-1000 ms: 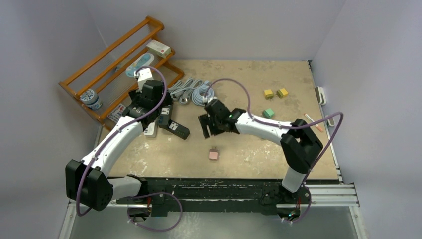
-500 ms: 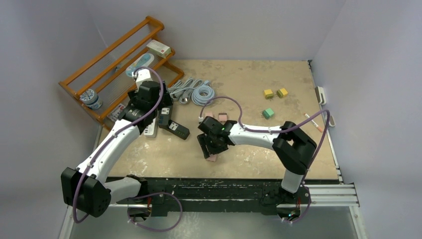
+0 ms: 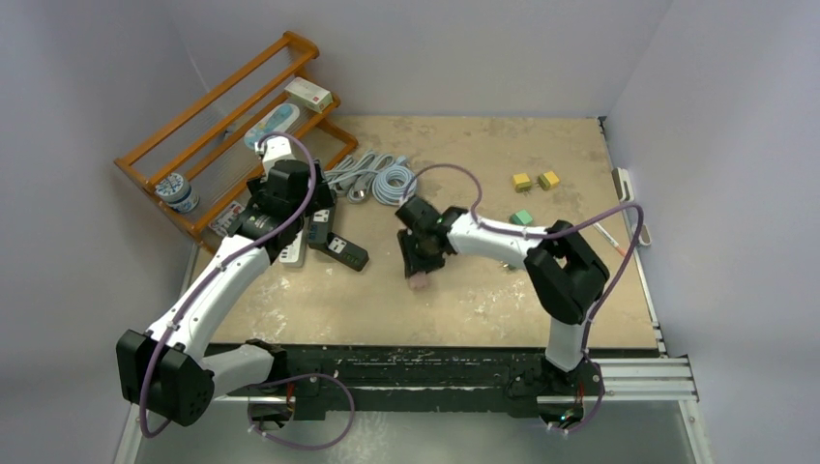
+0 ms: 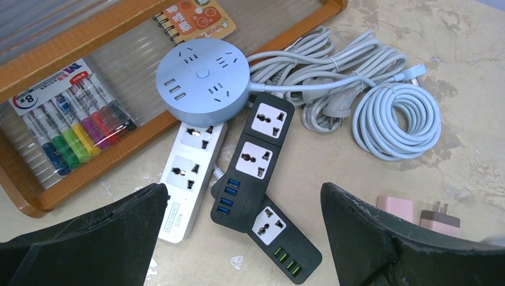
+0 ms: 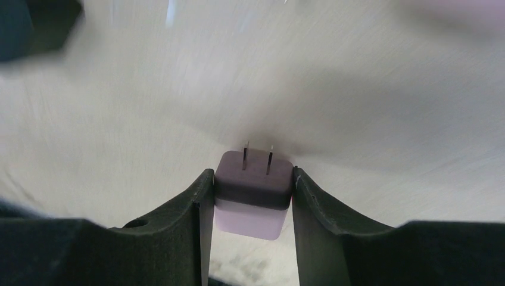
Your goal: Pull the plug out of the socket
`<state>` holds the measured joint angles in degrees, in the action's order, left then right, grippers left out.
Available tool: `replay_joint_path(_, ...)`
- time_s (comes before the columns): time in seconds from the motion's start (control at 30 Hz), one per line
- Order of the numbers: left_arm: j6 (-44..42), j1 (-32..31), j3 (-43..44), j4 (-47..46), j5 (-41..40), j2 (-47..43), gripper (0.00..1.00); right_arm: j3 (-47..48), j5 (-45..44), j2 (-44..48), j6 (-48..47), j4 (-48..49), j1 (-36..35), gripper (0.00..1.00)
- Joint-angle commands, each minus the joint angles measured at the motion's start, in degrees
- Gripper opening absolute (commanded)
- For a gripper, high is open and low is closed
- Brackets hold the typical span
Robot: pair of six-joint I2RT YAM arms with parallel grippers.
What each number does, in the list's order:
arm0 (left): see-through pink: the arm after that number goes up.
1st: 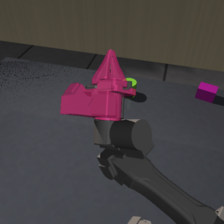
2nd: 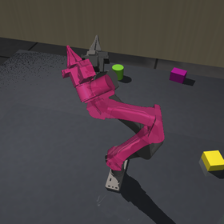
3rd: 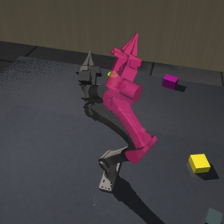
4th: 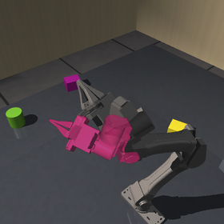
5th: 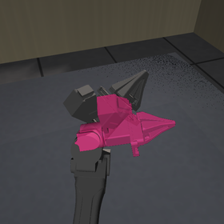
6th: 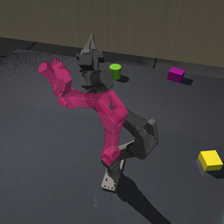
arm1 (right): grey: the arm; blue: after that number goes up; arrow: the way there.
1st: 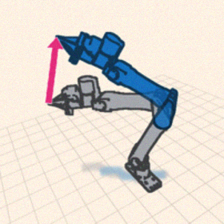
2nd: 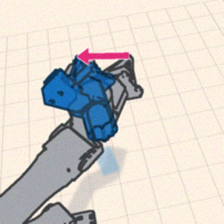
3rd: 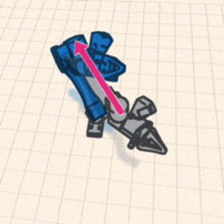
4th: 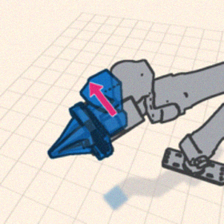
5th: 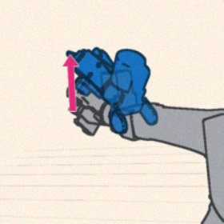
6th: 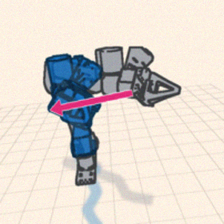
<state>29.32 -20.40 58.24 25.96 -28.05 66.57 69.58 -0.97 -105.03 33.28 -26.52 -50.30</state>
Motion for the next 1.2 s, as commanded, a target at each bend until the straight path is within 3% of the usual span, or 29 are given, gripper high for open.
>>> replay_joint_path(0.0, -1.19, -0.29, 1.22, -0.73, -0.68, 0.33, 1.0, 11.21, -5.85, -1.29, -5.88, 0.84, 9.65, 0.31)
replay_joint_path(0.23, -1.96, -0.26, 3.0, -0.37, -1.66, 2.05, 1.0, 25.31, -7.95, -10.77, -11.96, -0.49, 14.0, 0.31)
replay_joint_path(0.4, -2.41, -0.26, 3.89, 0.05, -2.62, 2.94, 1.0, 30.08, -7.15, -14.83, -14.09, -1.05, 15.16, 0.32)
replay_joint_path(1.17, -2.34, -0.27, 3.83, -1.07, -2.22, 5.55, 1.0, 28.83, -4.03, -11.46, -14.82, -1.32, 14.51, 0.52)
